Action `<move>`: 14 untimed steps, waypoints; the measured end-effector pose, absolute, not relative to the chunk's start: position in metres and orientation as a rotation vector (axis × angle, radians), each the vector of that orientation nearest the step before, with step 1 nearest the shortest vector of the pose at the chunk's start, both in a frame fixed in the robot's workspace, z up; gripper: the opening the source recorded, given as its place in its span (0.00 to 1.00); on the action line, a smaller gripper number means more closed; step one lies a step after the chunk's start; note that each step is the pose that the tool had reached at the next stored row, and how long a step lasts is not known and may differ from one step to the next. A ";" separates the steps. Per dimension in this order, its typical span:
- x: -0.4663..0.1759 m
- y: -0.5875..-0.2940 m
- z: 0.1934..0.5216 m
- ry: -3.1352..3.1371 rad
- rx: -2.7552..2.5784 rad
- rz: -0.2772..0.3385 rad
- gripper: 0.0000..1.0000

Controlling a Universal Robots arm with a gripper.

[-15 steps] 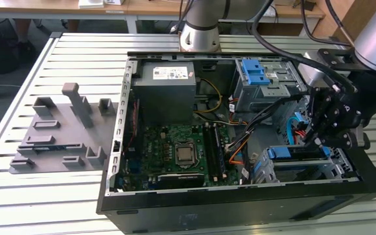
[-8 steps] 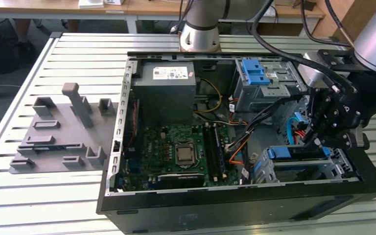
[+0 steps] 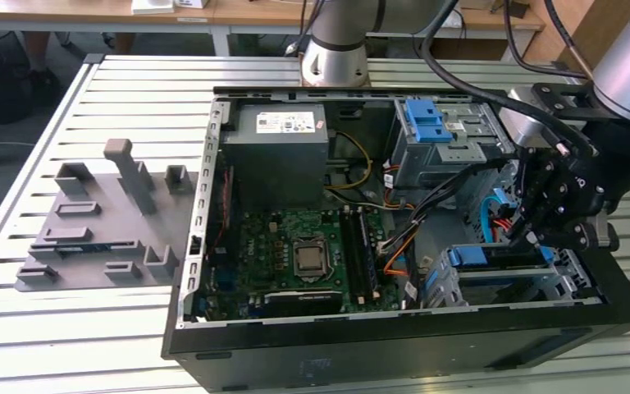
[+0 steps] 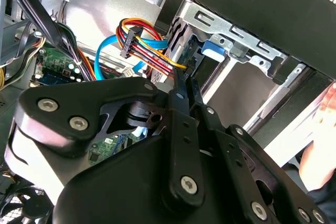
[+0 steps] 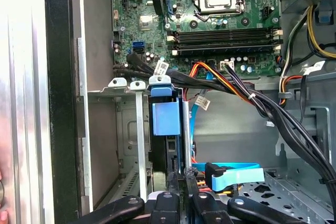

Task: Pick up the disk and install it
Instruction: 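Insert the first disk wire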

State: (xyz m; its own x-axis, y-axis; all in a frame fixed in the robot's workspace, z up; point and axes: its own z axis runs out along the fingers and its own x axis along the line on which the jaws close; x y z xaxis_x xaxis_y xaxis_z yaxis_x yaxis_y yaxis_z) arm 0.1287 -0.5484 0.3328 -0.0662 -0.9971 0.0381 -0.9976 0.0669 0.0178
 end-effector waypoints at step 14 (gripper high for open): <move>0.129 -0.549 0.335 -2.265 2.119 0.020 0.16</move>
State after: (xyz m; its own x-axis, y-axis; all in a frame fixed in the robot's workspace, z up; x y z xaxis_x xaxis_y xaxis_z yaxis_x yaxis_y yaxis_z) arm 0.1288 -0.5487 0.3349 -0.0663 -0.9971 0.0383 -0.9976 0.0670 0.0178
